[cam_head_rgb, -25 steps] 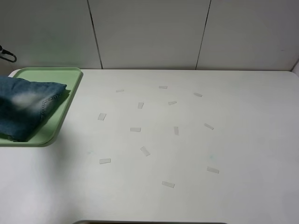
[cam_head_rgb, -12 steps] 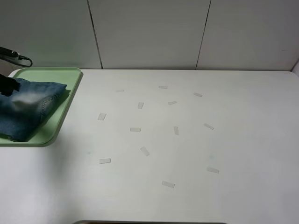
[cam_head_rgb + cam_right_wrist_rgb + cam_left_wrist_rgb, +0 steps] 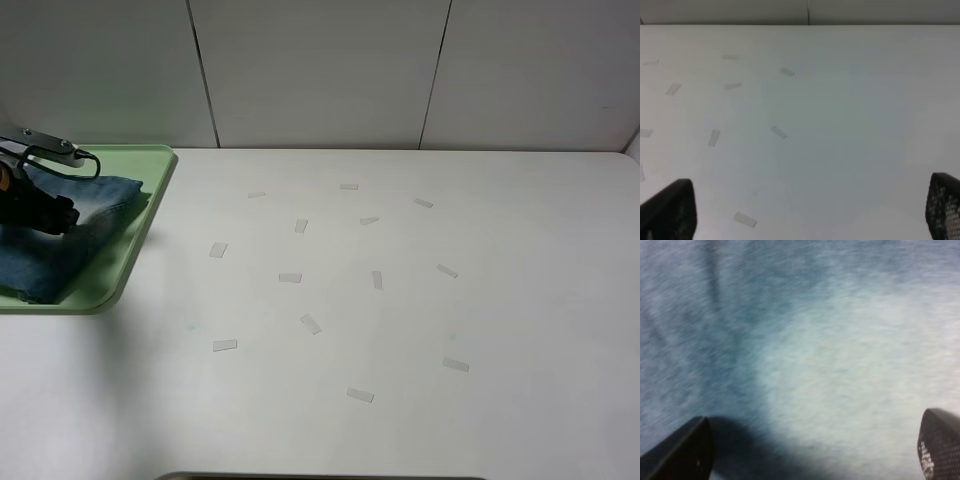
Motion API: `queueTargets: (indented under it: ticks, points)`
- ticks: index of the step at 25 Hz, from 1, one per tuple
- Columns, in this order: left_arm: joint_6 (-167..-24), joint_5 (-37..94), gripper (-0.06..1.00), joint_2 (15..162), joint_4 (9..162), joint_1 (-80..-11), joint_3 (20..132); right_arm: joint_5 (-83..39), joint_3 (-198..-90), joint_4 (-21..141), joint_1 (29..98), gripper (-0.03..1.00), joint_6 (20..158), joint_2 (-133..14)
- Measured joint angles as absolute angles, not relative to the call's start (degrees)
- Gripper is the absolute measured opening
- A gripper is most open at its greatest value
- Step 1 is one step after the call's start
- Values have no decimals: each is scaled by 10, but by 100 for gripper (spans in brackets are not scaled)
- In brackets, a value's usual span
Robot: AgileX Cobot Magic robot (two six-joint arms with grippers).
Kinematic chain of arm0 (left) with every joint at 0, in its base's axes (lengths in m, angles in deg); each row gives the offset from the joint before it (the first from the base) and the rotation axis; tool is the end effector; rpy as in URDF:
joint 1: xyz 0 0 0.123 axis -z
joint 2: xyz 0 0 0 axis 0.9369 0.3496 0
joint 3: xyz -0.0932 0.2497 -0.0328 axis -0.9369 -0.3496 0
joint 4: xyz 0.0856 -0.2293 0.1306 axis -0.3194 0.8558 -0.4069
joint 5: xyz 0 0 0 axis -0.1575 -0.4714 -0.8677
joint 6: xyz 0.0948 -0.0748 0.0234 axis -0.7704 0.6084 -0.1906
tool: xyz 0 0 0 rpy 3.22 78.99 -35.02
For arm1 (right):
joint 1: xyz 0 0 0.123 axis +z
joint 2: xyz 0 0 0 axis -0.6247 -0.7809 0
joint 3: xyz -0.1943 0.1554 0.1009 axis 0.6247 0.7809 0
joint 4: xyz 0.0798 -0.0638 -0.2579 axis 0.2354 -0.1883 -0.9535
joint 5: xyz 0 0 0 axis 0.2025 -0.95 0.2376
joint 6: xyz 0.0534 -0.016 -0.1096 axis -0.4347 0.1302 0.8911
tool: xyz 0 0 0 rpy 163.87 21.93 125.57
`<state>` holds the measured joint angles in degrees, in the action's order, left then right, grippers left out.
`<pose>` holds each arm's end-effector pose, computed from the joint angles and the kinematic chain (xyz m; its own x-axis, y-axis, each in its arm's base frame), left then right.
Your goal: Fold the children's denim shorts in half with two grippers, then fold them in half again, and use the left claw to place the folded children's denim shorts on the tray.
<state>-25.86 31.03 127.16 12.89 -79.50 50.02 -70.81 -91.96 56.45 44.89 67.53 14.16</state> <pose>0.3829 0.0699 0.0464 -0.8035 0.2598 -0.5356 0.1442 0.9579 0.2483 0.0637 0.0151 0.2786 -0.4170 -0.0284 -0.9085 -0.1606 0.9861 0.0429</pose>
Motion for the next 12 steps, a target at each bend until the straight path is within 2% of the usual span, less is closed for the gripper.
queueTargets:
  ticks: [6,12]
  points:
    - [-291,380,81,1272,129,-795,482,-708,-920,565,449,69,675,142]
    - [-325,396,81,1272,129,-795,481,-708,-920,565,449,69,675,142]
